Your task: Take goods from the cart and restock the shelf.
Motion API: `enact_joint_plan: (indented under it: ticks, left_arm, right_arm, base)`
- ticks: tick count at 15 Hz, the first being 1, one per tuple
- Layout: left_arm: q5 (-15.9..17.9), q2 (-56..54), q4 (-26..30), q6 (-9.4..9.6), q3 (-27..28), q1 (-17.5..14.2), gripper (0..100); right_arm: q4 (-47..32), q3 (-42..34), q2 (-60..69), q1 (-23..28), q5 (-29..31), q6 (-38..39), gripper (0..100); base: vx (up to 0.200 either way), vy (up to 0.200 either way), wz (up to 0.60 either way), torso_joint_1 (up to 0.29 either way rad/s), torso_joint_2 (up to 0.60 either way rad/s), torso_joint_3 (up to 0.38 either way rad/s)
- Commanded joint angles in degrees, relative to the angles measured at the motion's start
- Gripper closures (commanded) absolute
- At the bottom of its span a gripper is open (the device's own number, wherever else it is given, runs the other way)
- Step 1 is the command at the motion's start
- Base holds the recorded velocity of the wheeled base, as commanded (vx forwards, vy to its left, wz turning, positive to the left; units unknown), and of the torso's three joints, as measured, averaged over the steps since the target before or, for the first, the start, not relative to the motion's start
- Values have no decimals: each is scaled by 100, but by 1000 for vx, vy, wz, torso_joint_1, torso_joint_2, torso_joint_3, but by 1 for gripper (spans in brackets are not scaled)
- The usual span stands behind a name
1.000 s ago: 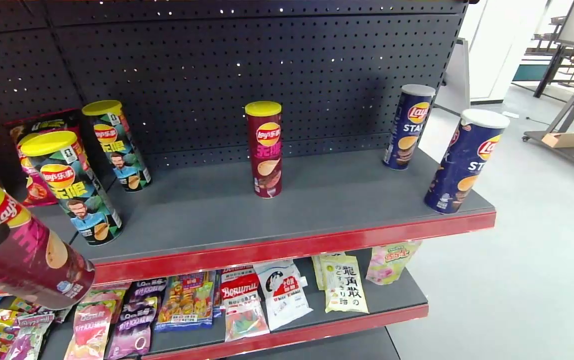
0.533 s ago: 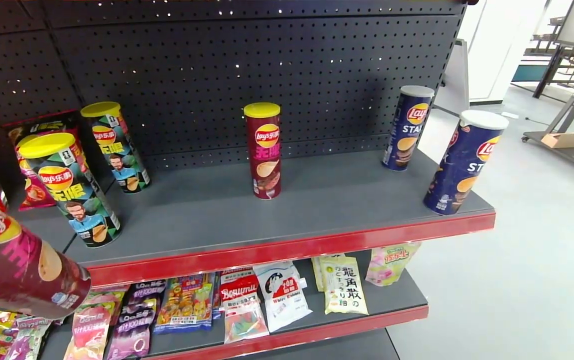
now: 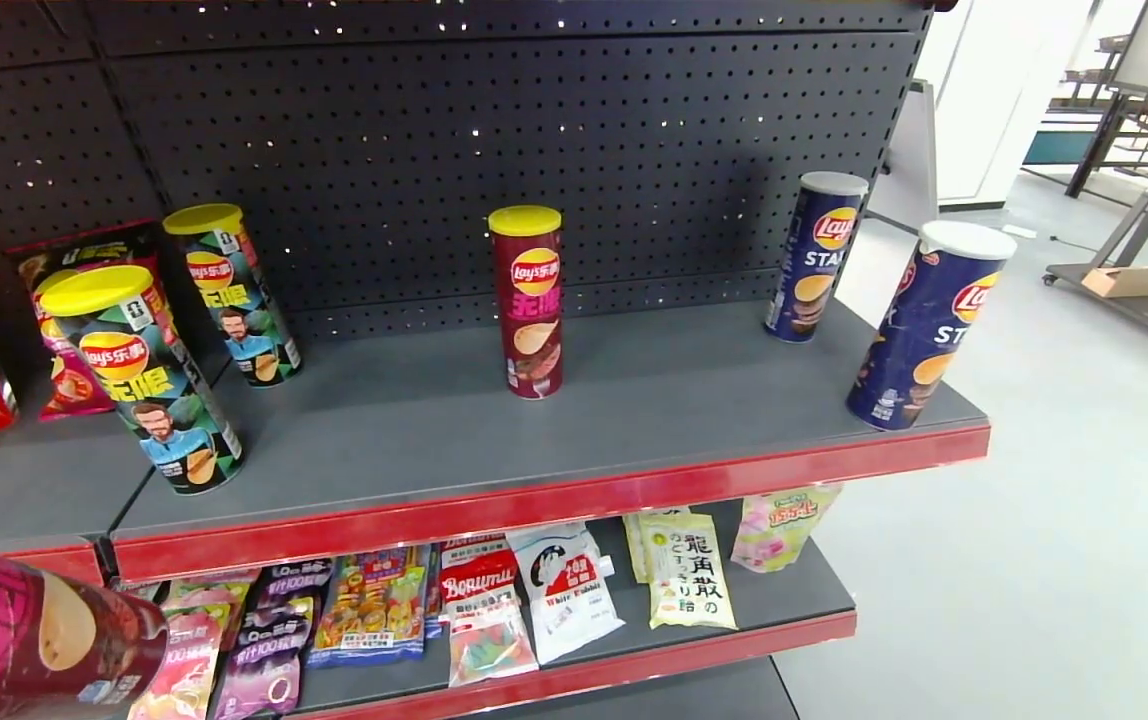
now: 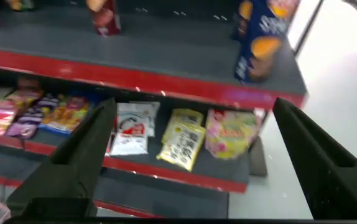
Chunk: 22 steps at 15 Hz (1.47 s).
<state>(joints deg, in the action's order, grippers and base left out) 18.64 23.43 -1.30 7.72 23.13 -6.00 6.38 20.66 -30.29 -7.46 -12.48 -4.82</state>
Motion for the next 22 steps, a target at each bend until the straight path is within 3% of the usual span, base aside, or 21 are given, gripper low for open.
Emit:
enact_joint_plan:
  ticks: [1, 3, 8, 22]
  left_arm:
    - [-18, -128, -1, 19, -1, -24, 100]
    - [-185, -67, 34, 116, 34, -42, 100]
    - [-423, -14, 34, 107, 69, -42, 100]
    - [-519, 39, 130, 116, 52, -33, 100]
  right_arm:
    - [1568, 1467, -3457, -1425, -219, -160, 0]
    - [1568, 2038, -4310, -1812, -193, -160, 0]
    - [1612, 3067, -5751, -2330, -237, 7, 0]
    - [1621, 6108, -8590, -2374, -378, -2, 0]
  base:
    - [0, 0, 0, 0, 0, 0]
    - [0, 0, 0, 0, 0, 0]
    - [0, 0, 0, 0, 0, 0]
    - [0, 0, 0, 0, 0, 0]
